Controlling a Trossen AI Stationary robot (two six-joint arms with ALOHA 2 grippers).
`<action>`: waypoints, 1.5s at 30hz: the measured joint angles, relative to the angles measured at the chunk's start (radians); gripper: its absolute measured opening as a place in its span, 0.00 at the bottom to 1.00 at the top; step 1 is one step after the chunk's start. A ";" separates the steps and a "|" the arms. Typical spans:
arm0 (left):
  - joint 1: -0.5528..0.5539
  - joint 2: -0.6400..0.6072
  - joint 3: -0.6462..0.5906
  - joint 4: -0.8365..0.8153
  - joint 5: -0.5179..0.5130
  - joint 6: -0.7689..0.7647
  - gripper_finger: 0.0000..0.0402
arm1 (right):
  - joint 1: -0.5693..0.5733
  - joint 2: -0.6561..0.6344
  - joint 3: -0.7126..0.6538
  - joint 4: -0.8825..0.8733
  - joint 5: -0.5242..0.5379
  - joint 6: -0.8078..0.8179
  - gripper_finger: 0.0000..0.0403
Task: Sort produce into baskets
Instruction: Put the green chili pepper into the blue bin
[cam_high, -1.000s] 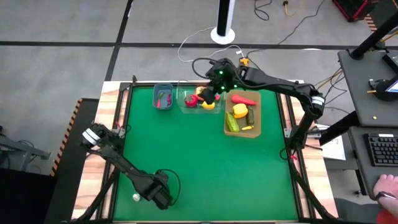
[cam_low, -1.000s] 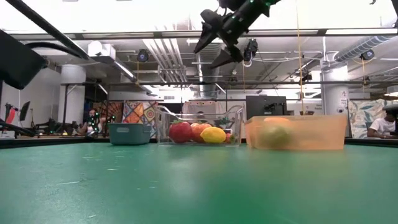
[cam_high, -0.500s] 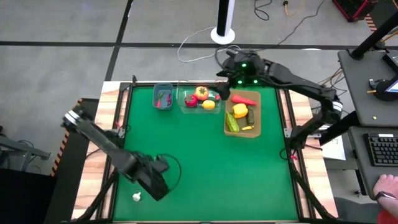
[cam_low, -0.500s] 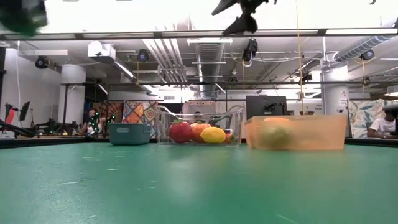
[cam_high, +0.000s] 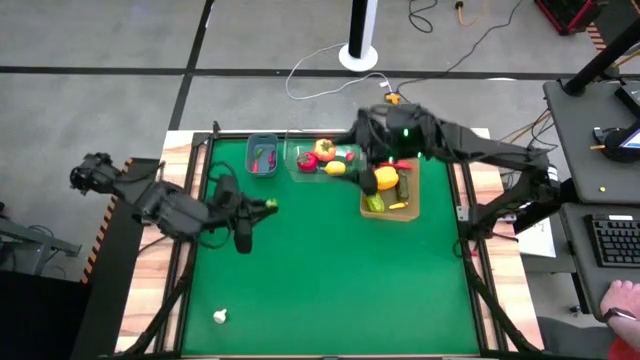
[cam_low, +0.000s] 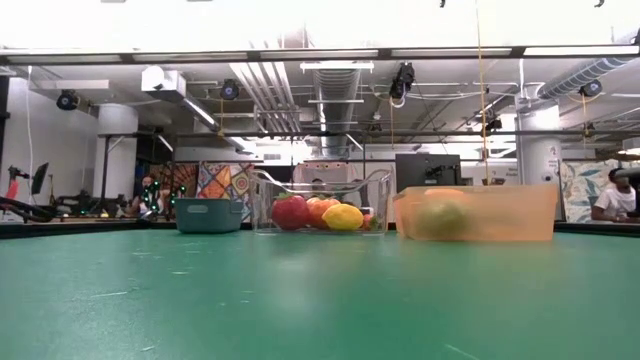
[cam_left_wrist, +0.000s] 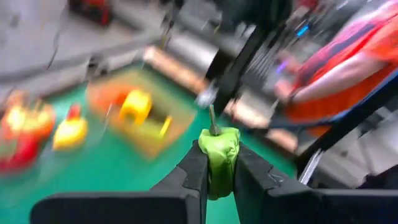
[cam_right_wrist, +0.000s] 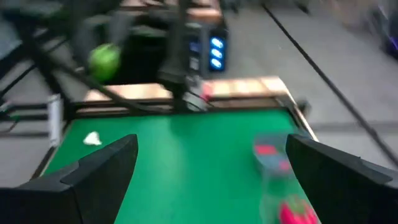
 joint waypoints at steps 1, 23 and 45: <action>0.016 -0.003 0.000 0.063 0.016 0.060 0.08 | 0.032 0.006 0.000 0.032 0.003 -0.034 0.99; 0.307 0.088 -0.001 0.459 0.507 -0.104 0.07 | 0.257 0.051 0.000 0.348 0.238 -0.416 0.99; 0.371 0.149 0.005 0.569 0.632 -0.110 0.09 | 0.261 0.076 0.000 0.337 0.267 -0.445 0.67</action>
